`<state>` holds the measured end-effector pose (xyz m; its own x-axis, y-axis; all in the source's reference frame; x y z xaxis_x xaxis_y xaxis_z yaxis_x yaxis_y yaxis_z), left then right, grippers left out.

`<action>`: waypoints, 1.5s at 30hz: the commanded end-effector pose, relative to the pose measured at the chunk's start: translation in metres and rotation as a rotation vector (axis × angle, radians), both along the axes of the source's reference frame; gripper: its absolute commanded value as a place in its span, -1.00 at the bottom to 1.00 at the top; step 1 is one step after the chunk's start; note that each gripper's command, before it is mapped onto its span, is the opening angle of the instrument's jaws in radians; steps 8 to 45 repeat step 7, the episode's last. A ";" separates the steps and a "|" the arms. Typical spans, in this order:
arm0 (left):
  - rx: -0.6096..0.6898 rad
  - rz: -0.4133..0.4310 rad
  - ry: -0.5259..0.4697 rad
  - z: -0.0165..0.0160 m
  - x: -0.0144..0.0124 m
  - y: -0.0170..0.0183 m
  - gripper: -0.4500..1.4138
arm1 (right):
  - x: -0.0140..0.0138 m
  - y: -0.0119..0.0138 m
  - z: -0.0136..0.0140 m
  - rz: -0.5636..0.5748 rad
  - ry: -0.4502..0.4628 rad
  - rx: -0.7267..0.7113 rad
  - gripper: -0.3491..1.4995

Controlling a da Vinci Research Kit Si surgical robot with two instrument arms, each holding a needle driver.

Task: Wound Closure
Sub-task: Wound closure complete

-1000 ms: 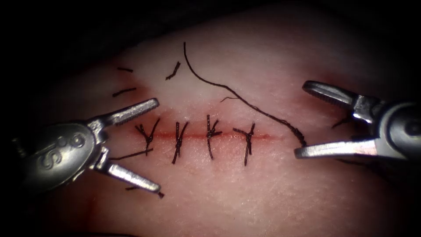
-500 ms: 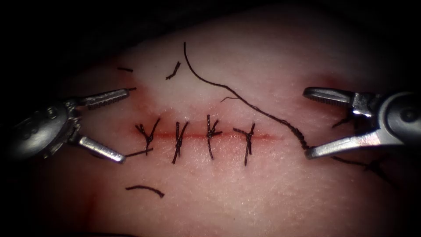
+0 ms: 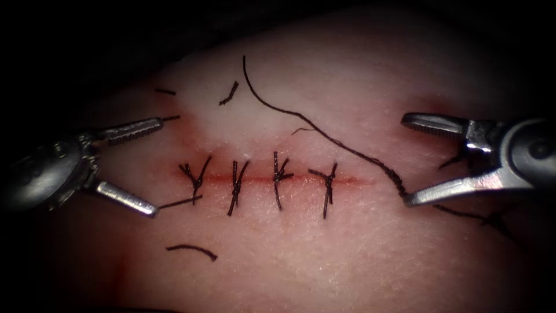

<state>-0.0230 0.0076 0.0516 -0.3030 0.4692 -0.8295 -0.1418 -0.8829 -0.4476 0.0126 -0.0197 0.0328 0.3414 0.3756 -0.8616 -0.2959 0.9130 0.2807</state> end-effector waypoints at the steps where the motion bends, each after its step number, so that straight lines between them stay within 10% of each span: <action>1: -0.005 -0.001 -0.001 0.0002 -0.0004 0.0009 0.13 | 0.0013 0.0010 0.0001 0.002 0.003 -0.004 0.44; 45: -0.005 -0.002 0.001 0.0000 -0.0005 0.0008 0.13 | 0.0015 0.0009 0.0000 -0.001 0.001 -0.015 0.42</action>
